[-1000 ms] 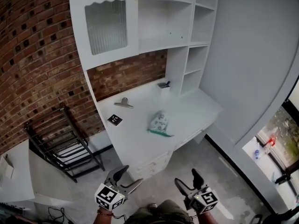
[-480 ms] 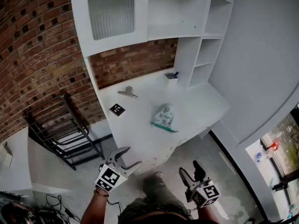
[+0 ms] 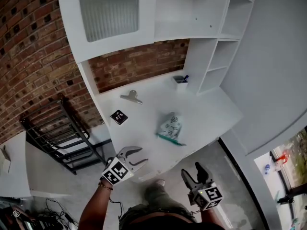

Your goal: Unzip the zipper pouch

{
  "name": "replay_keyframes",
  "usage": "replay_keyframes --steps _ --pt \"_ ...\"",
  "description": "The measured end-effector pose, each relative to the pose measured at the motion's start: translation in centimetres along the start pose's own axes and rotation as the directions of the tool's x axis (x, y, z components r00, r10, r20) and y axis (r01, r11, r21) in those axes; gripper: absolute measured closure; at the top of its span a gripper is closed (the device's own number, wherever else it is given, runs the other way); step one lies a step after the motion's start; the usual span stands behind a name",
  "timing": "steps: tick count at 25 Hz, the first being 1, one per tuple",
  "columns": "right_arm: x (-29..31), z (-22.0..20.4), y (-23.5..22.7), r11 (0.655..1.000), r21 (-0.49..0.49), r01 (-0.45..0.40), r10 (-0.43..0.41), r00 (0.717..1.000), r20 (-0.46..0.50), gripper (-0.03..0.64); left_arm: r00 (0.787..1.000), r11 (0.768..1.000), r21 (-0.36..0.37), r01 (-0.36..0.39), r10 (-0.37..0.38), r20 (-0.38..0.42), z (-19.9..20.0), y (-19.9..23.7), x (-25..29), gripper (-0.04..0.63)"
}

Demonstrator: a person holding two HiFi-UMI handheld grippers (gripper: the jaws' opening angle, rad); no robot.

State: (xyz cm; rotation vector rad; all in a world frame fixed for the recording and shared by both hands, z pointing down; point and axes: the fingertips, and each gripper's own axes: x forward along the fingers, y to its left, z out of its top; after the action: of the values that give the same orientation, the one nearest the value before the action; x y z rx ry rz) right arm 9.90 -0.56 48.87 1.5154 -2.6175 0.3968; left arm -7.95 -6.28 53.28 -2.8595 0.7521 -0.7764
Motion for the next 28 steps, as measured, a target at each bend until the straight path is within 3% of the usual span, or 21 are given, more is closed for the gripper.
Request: replay_keyframes --steps 4,8,13,16,20,23,28 --pt "3.1 1.7 -2.2 1.000 -0.027 0.009 -0.009 1.000 -0.003 0.331 0.998 0.999 -0.006 0.054 -0.054 -0.030 -0.5 3.5 3.3 0.407" --pt "5.6 2.5 -4.8 0.999 -0.016 0.043 -0.043 0.999 -0.010 0.344 0.984 0.988 0.055 0.143 -0.136 -0.115 -1.8 5.8 7.1 0.425" --pt "8.0 2.8 -6.9 0.998 -0.025 0.055 -0.055 0.998 -0.036 0.345 0.946 0.945 0.177 0.275 -0.233 -0.224 -3.8 7.5 11.7 0.430" --pt "9.1 3.0 -8.3 0.997 -0.022 0.071 -0.071 0.997 -0.041 0.345 0.908 0.888 0.281 0.364 -0.270 -0.322 -5.4 8.3 14.2 0.430" --pt "10.1 3.4 -9.8 0.996 -0.016 0.085 -0.085 0.995 -0.048 0.345 0.834 0.764 0.400 0.506 -0.315 -0.453 -6.9 8.9 16.6 0.430" --pt "10.5 3.3 -11.3 0.995 -0.015 0.100 -0.101 0.993 -0.057 0.345 0.772 0.684 0.418 0.598 -0.351 -0.529 -8.1 9.1 18.3 0.430" --pt "11.3 3.2 -13.2 0.994 0.003 0.114 -0.113 0.991 -0.067 0.345 0.707 0.612 0.413 0.675 -0.374 -0.600 -9.6 9.7 20.5 0.430"
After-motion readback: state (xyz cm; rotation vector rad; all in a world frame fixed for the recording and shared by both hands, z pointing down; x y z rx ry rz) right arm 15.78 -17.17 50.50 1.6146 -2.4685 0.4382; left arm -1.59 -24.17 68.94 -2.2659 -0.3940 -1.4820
